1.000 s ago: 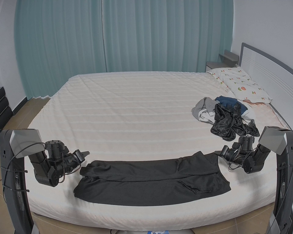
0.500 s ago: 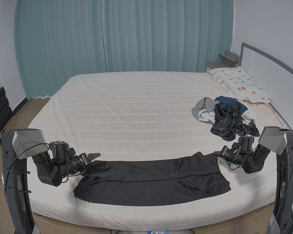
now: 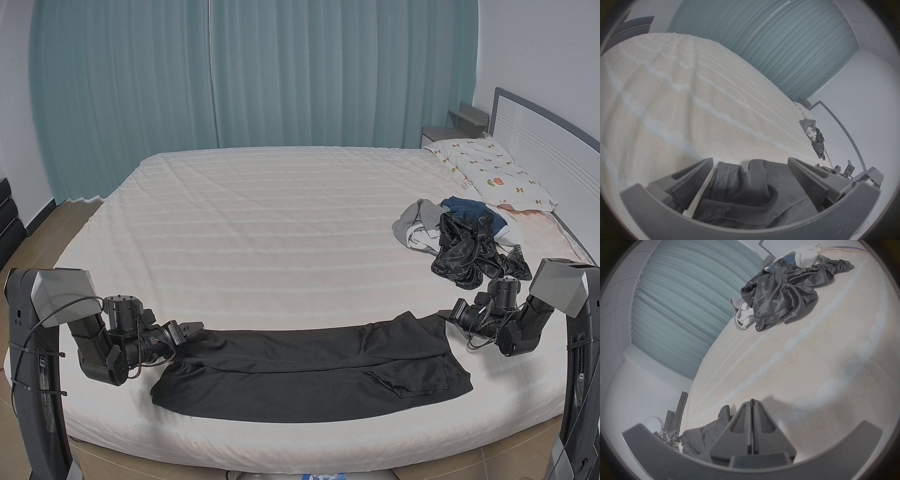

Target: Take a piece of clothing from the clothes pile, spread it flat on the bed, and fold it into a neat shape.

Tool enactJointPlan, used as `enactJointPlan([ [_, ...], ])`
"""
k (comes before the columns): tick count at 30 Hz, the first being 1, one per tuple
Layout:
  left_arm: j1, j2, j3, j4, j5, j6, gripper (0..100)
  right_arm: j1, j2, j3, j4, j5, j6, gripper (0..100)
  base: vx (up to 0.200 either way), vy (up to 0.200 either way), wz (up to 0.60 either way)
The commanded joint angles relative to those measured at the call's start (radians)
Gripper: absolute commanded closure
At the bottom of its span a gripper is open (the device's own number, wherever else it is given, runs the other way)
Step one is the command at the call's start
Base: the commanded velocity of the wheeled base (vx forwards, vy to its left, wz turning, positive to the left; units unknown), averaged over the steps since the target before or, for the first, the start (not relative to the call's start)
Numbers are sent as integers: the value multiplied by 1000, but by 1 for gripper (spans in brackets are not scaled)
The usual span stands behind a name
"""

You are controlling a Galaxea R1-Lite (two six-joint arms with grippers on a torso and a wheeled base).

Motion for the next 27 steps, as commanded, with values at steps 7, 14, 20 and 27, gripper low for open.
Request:
enactJointPlan([
  [7, 23, -3, 23, -46, 55, -2, 100, 0, -4, 4, -2, 1, 0, 100, 0, 0, 0],
  [14, 47, 3, 18, -61, 57, -7, 100, -2, -6, 3, -2, -1, 2, 100, 0, 0, 0],
  [20, 75, 0, 26, -61, 67, -10, 100, -3, -7, 0, -3, -3, 2, 100, 0, 0, 0],
  [27, 78, 2, 29, -61, 87, -10, 100, -5, -4, -3, -3, -3, 3, 100, 0, 0, 0],
])
